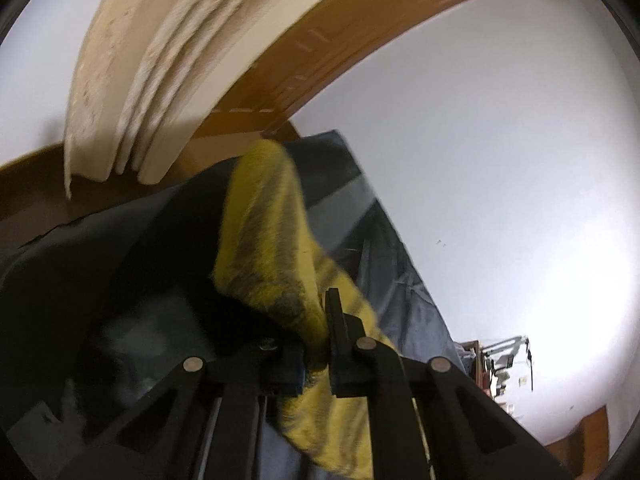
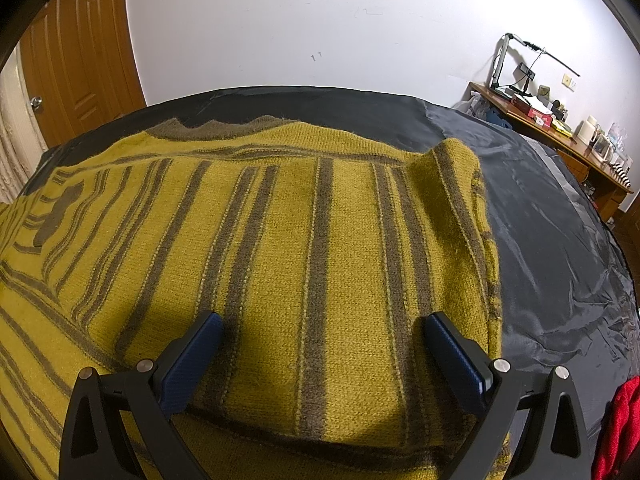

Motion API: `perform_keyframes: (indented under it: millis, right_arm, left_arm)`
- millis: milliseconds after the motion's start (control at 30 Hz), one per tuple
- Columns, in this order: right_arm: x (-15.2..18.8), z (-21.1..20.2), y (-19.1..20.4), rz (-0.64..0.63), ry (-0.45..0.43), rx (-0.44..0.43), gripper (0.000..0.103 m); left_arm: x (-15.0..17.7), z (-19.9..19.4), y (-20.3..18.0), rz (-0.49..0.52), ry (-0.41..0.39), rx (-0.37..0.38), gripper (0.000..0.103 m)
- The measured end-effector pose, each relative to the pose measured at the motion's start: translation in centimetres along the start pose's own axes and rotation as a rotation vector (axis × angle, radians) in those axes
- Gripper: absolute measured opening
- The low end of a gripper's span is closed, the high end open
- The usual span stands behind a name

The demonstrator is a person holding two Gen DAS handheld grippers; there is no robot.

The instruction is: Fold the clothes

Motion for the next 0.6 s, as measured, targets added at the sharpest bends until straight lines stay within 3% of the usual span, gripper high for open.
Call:
perform_keyframes:
  millis: [267,600]
  right_arm:
    - [0.0,0.0,0.0,0.001,0.0,0.0,0.102]
    - [0.0,0.0,0.0,0.003,0.0,-0.002,0.102]
  left_arm:
    - [3.1,-0.1,-9.1,0.215,-0.01,0.011,0.009]
    - [10.7,2.3,-19.8,0.475,0.078,0.085,0.009]
Point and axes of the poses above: each gripper's, at about its wrist camera, not at the fingertips, and z roughly the way its jaws point, y to its left, x to its underside, the point moved 6 cm from there along z, roughly the way its jaws point, and after that the axes turned 10 degrees about y, right-handed, at the moved point
